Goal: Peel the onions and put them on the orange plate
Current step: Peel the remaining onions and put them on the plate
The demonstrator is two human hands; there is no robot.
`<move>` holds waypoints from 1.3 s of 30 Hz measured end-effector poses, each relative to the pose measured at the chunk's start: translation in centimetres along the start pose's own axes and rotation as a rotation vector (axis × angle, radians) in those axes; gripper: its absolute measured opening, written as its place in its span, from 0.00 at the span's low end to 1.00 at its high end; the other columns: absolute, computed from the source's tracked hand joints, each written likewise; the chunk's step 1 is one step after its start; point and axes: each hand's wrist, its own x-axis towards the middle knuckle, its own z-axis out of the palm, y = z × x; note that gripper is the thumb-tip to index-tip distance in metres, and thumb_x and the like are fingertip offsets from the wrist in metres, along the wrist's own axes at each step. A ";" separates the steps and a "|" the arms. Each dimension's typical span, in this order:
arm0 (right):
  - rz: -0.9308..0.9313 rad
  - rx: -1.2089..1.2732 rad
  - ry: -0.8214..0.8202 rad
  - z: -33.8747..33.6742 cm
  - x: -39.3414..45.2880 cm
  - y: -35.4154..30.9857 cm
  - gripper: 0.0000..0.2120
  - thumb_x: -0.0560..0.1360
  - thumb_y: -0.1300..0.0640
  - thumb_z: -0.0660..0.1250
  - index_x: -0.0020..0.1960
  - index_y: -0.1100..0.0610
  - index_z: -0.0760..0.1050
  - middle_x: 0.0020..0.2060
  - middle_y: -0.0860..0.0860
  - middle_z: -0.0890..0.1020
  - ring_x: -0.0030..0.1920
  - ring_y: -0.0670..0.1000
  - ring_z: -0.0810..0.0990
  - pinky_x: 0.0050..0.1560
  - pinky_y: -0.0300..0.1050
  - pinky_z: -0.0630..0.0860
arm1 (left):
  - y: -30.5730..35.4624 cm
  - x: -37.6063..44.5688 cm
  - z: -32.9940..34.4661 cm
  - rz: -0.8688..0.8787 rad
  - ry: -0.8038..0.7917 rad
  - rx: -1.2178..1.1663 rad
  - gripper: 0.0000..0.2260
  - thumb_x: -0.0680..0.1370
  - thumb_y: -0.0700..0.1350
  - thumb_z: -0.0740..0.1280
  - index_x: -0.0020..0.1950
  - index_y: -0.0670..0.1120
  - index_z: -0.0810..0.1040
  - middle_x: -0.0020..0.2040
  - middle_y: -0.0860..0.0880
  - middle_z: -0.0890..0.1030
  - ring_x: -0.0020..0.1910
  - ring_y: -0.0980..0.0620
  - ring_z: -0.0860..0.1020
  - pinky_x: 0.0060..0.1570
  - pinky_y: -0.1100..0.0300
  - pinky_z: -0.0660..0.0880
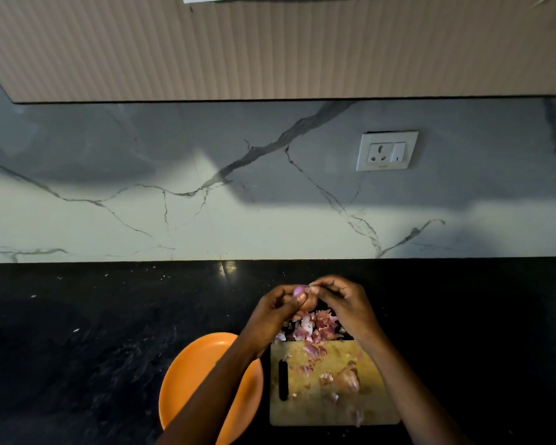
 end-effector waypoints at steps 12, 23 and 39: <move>0.042 0.045 0.056 0.9 -0.2 0.8 0.06 0.80 0.59 0.67 0.49 0.51 0.82 0.45 0.49 0.85 0.50 0.48 0.83 0.53 0.43 0.79 | 0.3 0.0 -0.1 -0.073 -0.136 -0.156 0.19 0.82 0.50 0.62 0.69 0.42 0.76 0.62 0.36 0.79 0.59 0.45 0.76 0.59 0.55 0.73; 0.009 -0.026 -0.103 0.1 0.2 0.1 0.07 0.75 0.56 0.73 0.52 0.50 0.85 0.50 0.45 0.83 0.56 0.48 0.83 0.57 0.43 0.80 | 1.4 -0.5 -0.2 -0.072 -0.156 -0.105 0.18 0.83 0.47 0.59 0.70 0.41 0.74 0.55 0.47 0.82 0.54 0.52 0.80 0.55 0.59 0.76; 0.113 -0.020 0.196 1.8 -0.4 1.3 0.06 0.77 0.50 0.71 0.48 0.52 0.83 0.43 0.50 0.86 0.47 0.49 0.85 0.51 0.49 0.81 | -0.1 -0.5 1.6 0.150 0.127 0.087 0.14 0.80 0.47 0.67 0.64 0.46 0.76 0.57 0.49 0.82 0.59 0.49 0.81 0.60 0.52 0.79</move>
